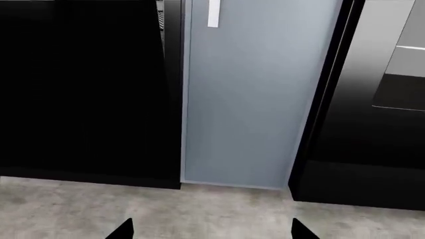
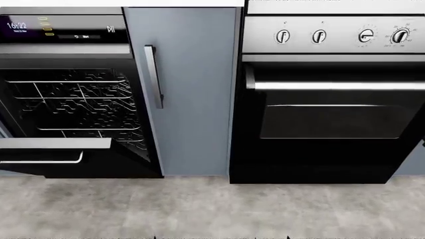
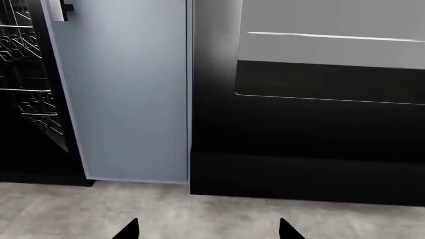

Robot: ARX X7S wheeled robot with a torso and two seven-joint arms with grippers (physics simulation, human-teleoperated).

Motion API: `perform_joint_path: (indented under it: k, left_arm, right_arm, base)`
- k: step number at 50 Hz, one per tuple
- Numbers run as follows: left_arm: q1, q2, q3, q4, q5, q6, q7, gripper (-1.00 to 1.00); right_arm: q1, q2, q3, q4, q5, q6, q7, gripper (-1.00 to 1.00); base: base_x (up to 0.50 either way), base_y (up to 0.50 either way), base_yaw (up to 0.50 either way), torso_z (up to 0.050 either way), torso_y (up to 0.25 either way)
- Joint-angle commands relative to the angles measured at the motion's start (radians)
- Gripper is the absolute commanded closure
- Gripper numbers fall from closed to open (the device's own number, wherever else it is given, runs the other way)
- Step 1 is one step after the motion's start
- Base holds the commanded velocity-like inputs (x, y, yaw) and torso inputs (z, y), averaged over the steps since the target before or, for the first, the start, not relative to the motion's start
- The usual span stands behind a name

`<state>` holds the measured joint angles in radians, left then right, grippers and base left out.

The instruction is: Close the dishwasher door

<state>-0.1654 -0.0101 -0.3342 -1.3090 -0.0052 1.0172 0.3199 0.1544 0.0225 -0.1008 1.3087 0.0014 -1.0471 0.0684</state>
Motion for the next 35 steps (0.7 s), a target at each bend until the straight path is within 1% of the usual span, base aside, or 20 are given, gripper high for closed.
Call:
perform_joint_path:
  k: [1,35]
  left_arm:
    - [0.0,0.0,0.001,0.0,0.001,0.0,-0.001,-1.0]
    - [0.0,0.001,-0.007,0.0,0.0,-0.001,0.005,-1.0]
  right_arm:
    - [0.0,0.0,0.0,0.0,0.0,0.0,0.0,-1.0]
    - [0.0,-0.001,0.004,0.0,0.001,0.0,-0.005,-1.0]
  base:
    - [0.0,0.0,0.0,-0.05,0.0]
    - [0.0,0.0,0.0,-0.05,0.0]
